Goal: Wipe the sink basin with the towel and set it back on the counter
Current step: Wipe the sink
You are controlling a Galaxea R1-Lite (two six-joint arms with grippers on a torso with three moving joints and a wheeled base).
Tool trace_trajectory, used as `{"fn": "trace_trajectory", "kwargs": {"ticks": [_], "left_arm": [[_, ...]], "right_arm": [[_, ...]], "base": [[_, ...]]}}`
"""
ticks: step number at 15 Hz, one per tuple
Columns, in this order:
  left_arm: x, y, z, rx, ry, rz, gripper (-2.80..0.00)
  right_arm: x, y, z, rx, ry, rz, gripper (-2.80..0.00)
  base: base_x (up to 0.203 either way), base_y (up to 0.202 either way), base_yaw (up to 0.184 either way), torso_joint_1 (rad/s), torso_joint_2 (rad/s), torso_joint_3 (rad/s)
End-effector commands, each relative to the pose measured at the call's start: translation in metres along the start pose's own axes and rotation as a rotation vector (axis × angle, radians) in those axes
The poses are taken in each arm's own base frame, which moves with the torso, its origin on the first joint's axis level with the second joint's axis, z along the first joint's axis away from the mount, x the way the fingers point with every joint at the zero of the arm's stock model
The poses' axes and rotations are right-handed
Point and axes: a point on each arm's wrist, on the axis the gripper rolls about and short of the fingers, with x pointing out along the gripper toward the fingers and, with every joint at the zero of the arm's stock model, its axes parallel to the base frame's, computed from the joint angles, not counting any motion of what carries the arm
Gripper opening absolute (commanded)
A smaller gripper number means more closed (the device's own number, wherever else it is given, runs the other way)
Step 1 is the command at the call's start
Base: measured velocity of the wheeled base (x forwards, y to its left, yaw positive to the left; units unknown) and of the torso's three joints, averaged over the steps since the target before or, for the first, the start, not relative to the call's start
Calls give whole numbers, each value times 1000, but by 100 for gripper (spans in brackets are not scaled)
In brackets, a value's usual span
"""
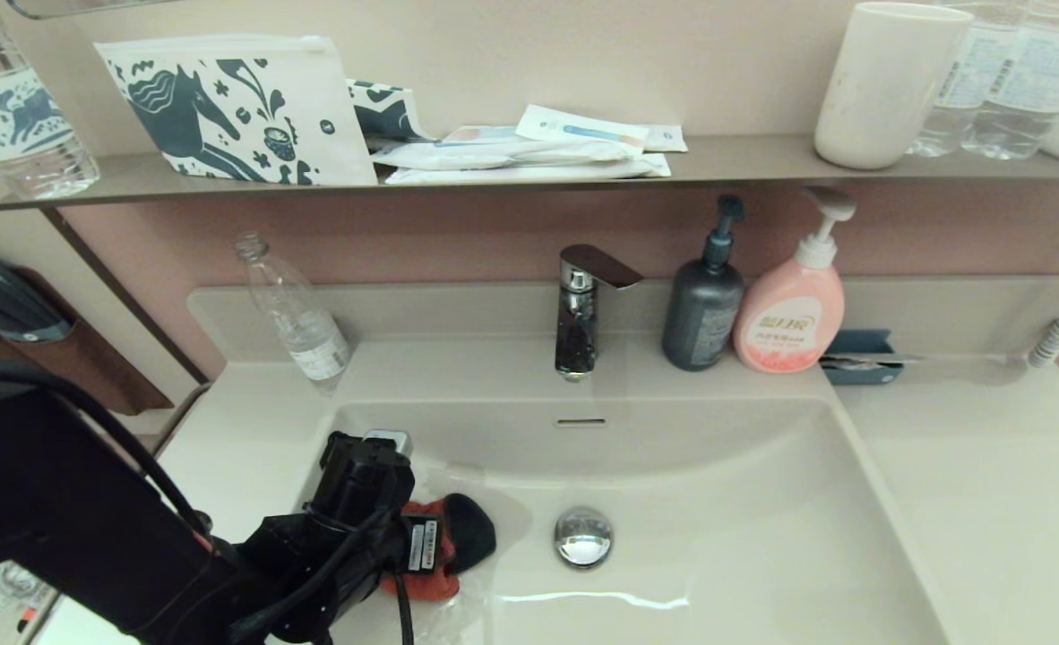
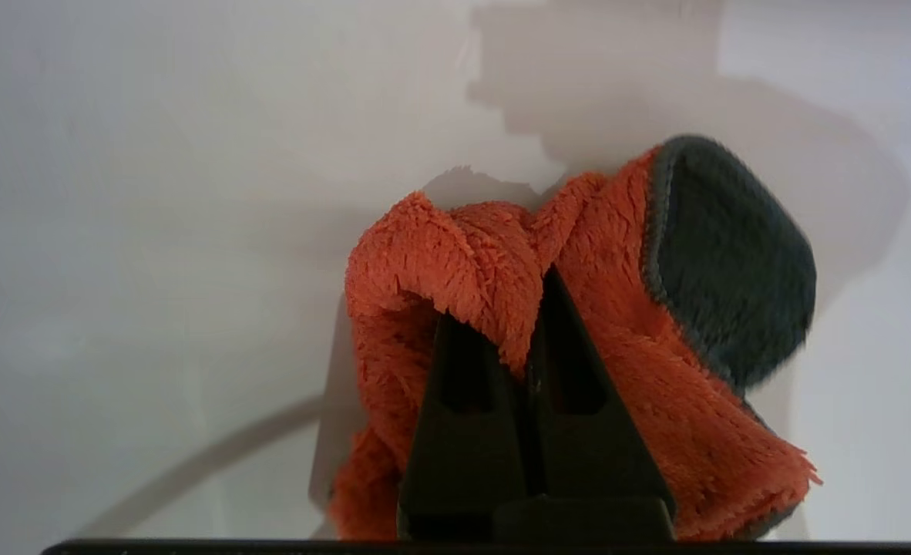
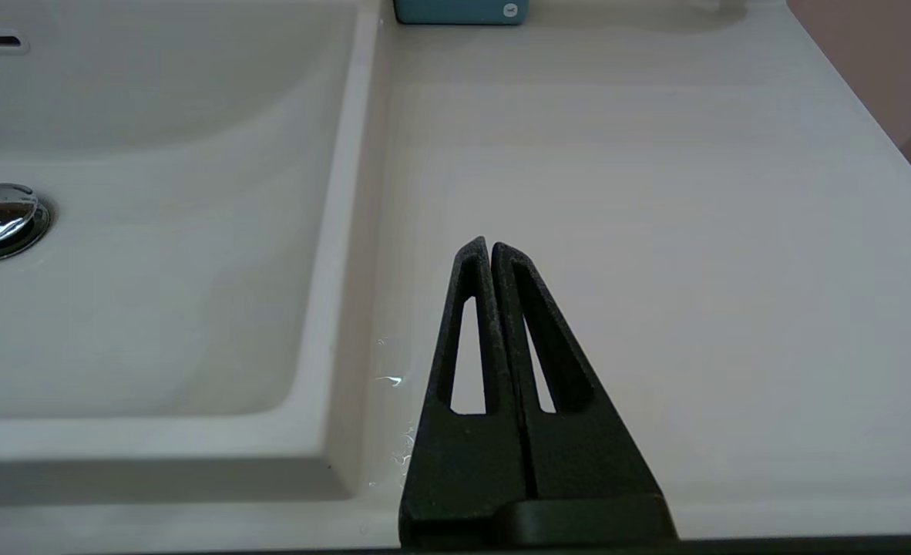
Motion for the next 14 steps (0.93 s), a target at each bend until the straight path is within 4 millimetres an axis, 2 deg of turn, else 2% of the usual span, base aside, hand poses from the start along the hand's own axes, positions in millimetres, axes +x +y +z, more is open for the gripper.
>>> {"fn": "trace_trajectory", "kwargs": {"ticks": [1, 5, 7, 9, 11, 14], "left_arm": [[16, -4, -3, -9, -14, 8, -280], [18, -14, 10, -31, -74, -23, -280], [23, -19, 10, -30, -72, -27, -280], [27, -30, 12, -48, -81, -47, -280], [23, -46, 15, -76, -109, -63, -280], [25, -70, 9, -58, -122, -59, -280]], "right_arm": [[0, 0, 0, 0, 1, 0, -280], [0, 0, 0, 0, 1, 0, -280], [0, 0, 0, 0, 1, 0, -280], [0, 0, 0, 0, 1, 0, -280], [0, 0, 0, 0, 1, 0, -280], [0, 0, 0, 0, 1, 0, -280]], "base": [[0, 0, 0, 0, 0, 0], [0, 0, 0, 0, 0, 0], [0, 0, 0, 0, 0, 0], [0, 0, 0, 0, 0, 0], [0, 0, 0, 0, 0, 0], [0, 0, 0, 0, 0, 0]]}}
